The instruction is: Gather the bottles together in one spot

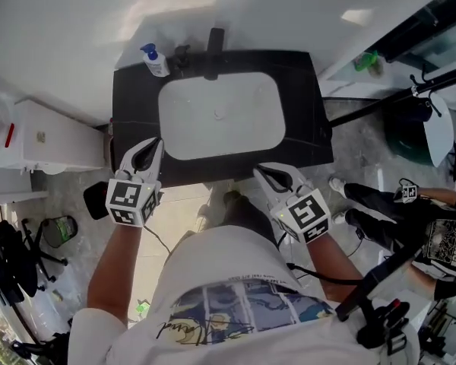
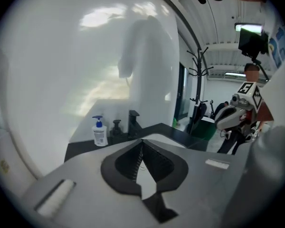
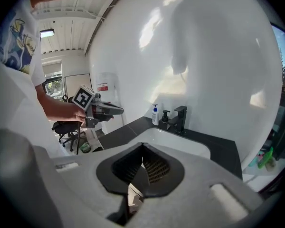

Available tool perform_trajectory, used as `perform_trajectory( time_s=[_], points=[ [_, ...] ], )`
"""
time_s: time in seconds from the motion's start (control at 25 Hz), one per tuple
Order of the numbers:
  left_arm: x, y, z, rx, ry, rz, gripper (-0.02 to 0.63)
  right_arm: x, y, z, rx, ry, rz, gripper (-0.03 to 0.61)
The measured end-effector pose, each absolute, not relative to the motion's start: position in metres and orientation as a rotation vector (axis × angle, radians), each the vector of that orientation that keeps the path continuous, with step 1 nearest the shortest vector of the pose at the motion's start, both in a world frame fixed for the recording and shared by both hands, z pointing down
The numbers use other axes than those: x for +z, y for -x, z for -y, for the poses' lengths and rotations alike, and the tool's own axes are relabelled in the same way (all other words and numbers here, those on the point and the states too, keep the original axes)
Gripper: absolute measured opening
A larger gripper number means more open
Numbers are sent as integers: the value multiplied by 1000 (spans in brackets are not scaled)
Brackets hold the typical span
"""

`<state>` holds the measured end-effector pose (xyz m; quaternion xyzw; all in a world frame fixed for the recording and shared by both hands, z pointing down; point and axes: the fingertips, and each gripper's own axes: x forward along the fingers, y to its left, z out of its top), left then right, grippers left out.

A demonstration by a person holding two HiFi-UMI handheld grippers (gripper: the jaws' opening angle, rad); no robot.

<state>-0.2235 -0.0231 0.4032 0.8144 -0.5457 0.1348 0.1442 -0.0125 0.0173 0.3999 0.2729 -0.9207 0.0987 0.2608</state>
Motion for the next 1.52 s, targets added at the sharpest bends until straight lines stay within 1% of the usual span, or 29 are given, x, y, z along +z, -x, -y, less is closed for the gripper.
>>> perform_trajectory(
  time_s=[0.4,0.76,1.16,1.52],
  points=[
    [384,171,-78,383,-2420,1267,2,389,18,-72,245,-785,2463,2],
    [385,143,-132,429,-2480,1119,2,374,32,-108,206,-772,2494,2],
    [390,142,-169,438,-2484,1080,2,373,42,-144,178,-757,2499,2],
    [388,151,-166,431,-2485,1090,2,368,51,-145,167,-744,2497,2]
  ],
)
